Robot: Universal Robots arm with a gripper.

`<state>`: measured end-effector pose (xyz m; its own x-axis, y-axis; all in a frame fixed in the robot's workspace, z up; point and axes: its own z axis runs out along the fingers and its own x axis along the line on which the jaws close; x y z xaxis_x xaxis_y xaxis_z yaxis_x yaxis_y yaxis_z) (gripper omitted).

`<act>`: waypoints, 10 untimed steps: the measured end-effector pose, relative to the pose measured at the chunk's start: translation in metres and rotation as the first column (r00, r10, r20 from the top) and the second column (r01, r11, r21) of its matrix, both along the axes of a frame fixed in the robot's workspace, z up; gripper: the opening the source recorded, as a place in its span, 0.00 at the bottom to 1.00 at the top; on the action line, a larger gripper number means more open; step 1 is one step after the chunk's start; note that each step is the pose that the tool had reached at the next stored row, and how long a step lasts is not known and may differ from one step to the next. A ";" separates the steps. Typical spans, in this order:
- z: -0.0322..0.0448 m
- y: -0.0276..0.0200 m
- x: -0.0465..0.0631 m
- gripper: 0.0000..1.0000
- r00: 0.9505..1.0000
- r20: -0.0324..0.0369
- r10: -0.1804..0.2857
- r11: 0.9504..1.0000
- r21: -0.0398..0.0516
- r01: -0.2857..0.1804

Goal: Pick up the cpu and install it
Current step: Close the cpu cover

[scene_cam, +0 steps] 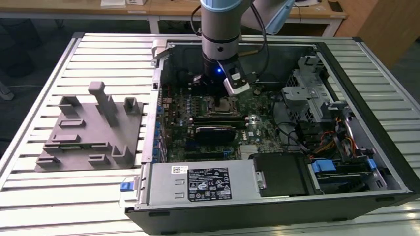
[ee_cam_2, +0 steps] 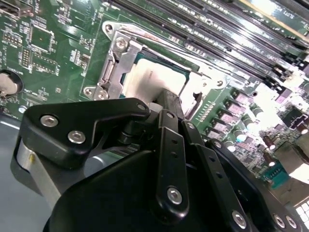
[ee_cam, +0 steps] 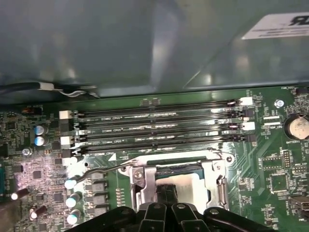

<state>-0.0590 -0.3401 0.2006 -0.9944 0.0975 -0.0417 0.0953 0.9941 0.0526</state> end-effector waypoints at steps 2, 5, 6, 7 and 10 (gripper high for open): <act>0.0002 0.0000 0.001 0.11 1.000 0.000 0.000 1.000 0.000 0.000; 0.0003 0.0001 0.003 0.11 1.000 -0.001 0.000 1.000 0.000 0.000; 0.0003 0.0001 0.005 0.11 1.000 -0.002 0.000 1.000 0.000 0.000; 0.0003 0.0001 0.006 0.11 1.000 -0.002 0.000 1.000 0.000 0.000; 0.0005 0.0000 0.009 0.11 1.000 -0.004 0.000 1.000 0.000 0.000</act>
